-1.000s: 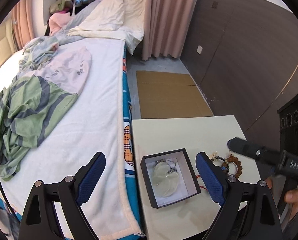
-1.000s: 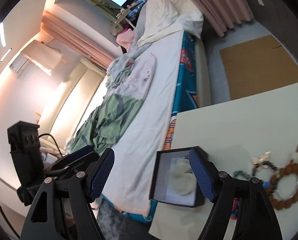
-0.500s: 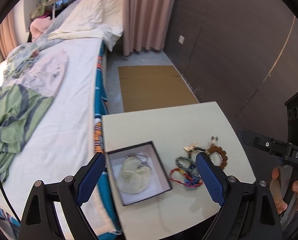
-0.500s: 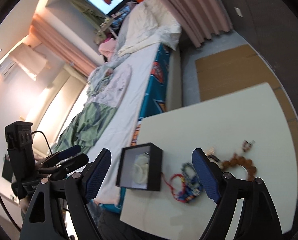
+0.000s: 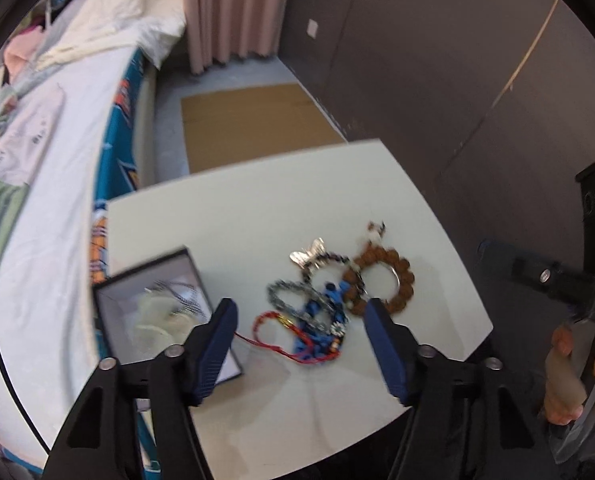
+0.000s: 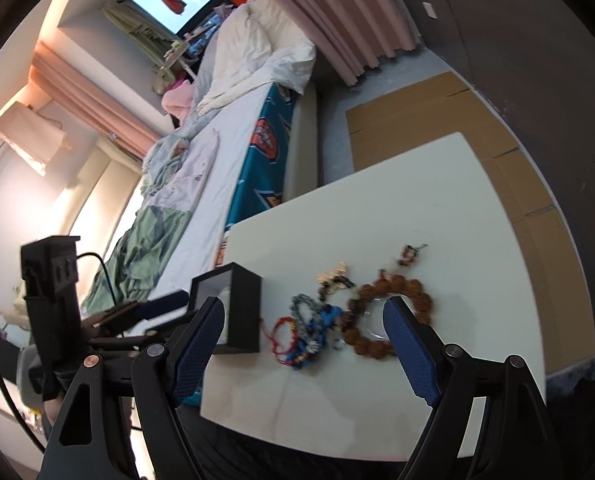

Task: Organize jewelry
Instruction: 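Open the left tool to release the chain and move back over the pile, then carry the blue charm into the box with the left tool while the right grasps brown beads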

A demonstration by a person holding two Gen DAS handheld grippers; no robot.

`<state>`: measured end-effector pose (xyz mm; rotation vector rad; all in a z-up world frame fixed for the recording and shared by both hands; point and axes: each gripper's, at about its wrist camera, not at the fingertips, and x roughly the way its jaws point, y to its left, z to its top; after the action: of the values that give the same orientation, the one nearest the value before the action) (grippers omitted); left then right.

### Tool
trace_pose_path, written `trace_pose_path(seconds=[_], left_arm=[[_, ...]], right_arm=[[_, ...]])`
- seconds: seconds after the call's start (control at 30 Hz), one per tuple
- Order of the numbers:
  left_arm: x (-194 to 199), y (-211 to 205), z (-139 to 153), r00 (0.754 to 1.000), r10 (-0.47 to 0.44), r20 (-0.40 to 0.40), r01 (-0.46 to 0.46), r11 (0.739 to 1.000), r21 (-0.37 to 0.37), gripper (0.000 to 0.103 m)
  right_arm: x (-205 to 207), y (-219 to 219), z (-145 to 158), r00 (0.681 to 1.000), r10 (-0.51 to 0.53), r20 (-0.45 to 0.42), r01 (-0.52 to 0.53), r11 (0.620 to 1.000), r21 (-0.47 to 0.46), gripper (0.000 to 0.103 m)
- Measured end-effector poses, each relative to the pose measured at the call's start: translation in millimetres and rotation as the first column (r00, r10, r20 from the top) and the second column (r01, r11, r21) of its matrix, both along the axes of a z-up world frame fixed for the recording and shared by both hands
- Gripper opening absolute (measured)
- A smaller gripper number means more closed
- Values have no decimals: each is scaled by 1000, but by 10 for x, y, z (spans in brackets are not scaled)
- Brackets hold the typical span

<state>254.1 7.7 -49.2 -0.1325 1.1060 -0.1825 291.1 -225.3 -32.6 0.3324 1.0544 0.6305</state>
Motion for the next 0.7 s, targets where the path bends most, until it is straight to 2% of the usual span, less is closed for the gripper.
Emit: trace_pose_path(seconds=[0.37,0.5,0.6,0.7], left_arm=[[150,-440,-531,987,-84,-136,85,996,6,46],[195,-554,-675,979,-99,-180,105,994,24,45],[231,-656,-799,970,-119,-214,134,989,60,45],[246,-710,-922,964,-107,-241,137,984,111,42]], right_arm=[[78,-299,-222,998,-38,-55,37,999,-30,83],[93,-322,-286,997,-37,-69,34,998,-43,83],[122,-329,-333,996,-44,-80,39,998,-57,82],[165,-305,-412,993,-49,-104,41,996,-78,75]])
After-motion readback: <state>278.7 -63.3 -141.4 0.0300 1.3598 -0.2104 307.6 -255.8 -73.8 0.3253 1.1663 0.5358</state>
